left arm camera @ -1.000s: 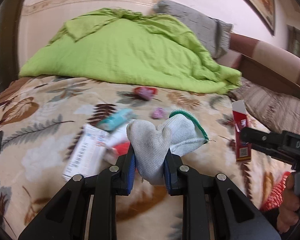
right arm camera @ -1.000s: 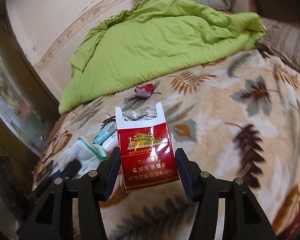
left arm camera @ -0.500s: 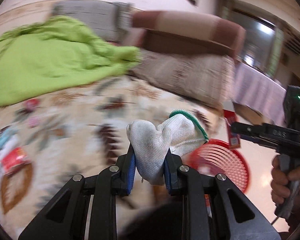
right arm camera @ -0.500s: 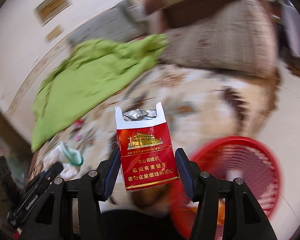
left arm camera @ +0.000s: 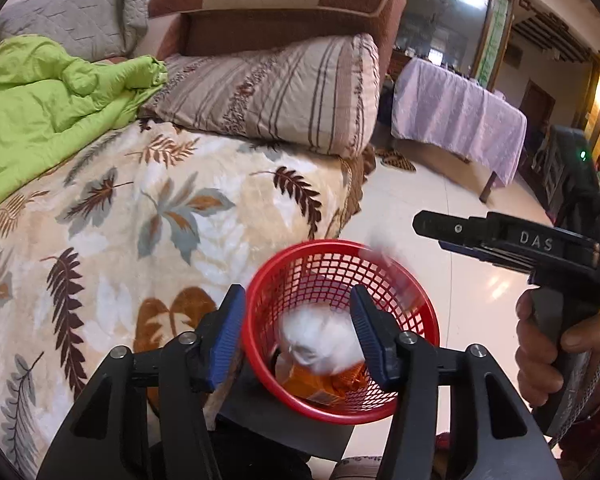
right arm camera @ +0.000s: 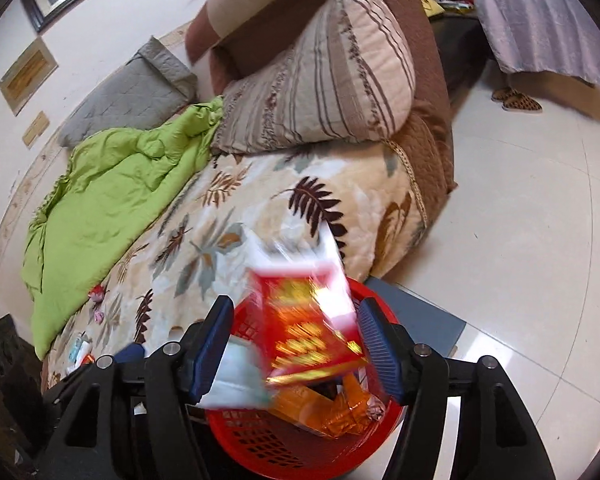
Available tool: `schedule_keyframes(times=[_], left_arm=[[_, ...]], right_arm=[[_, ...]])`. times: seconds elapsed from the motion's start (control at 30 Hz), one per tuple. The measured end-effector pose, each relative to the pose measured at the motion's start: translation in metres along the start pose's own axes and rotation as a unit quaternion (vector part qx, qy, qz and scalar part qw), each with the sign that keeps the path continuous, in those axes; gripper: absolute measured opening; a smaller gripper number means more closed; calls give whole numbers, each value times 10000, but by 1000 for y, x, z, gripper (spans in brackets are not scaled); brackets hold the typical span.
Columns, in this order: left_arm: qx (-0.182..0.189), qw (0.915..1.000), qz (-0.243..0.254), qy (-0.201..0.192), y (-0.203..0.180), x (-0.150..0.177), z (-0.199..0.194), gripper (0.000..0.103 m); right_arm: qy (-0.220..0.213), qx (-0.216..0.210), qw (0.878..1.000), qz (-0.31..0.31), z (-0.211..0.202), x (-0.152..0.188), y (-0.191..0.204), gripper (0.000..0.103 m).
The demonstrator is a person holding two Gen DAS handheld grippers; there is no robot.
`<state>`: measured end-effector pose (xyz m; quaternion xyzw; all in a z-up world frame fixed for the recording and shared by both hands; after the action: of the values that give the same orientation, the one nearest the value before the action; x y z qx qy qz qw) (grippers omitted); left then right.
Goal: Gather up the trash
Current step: 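Carry sock and cigarette pack to the red wastebasket and release both, then grasp the white medicine box with left tool while right tool grasps red snack bag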
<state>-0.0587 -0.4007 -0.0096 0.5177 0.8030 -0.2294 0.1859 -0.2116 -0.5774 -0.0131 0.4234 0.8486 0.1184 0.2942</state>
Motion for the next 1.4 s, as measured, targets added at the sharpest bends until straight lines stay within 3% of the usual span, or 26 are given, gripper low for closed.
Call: schedule_keyframes(times=[0.23, 0.43, 0.63, 0.77, 0.87, 0.93, 1.07, 1.2, 1.3, 1.4], left_arm=[[-308, 9984, -440, -188, 40, 17, -25, 61], [-597, 9932, -936, -342, 85, 45, -57, 61], [-1053, 9835, -1361, -558, 133, 79, -96, 63], [-1411, 9720, -1740, -712, 169, 108, -123, 64], [-1616, 9590, -2169, -847, 204, 133, -144, 68], [-1820, 9452, -2528, -974, 232, 152, -160, 69], [-2351, 9079, -3288, -1109, 293, 192, -186, 70], [-2433, 8773, -3977, -1141, 340, 232, -196, 70], [-2368, 8632, -4320, -1108, 362, 249, -197, 70], [-2179, 8583, -4485, -1214, 376, 256, -202, 70]], right_arm=[[-4, -263, 9994, -223, 10, -1, 22, 70], [383, -635, 9937, -835, 38, 12, 81, 70], [756, -908, 9812, -1523, 70, 31, 153, 70], [913, -1108, 9724, -1840, 88, 40, 201, 70], [1128, -1246, 9646, -2031, 104, 48, 234, 70], [1259, -1306, 9600, -2135, 114, 54, 253, 70], [1633, -1494, 9467, -2341, 140, 71, 299, 70], [1942, -1559, 9352, -2517, 167, 88, 339, 70], [2211, -1659, 9283, -2486, 194, 100, 370, 70], [2547, -1741, 9219, -2344, 227, 111, 398, 70]])
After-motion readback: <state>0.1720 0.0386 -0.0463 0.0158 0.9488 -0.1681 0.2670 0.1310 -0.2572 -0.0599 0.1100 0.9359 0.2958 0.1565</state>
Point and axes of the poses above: each gripper's, at about its wrist camera, not at the fingertips, and z roughly the way its jaws point, y to its left, x to its underside, the point moved 1 cm from there along z, roughly the way its jaws point, and after that the axes turned 15 degrees about y, right-handed, at the moved point
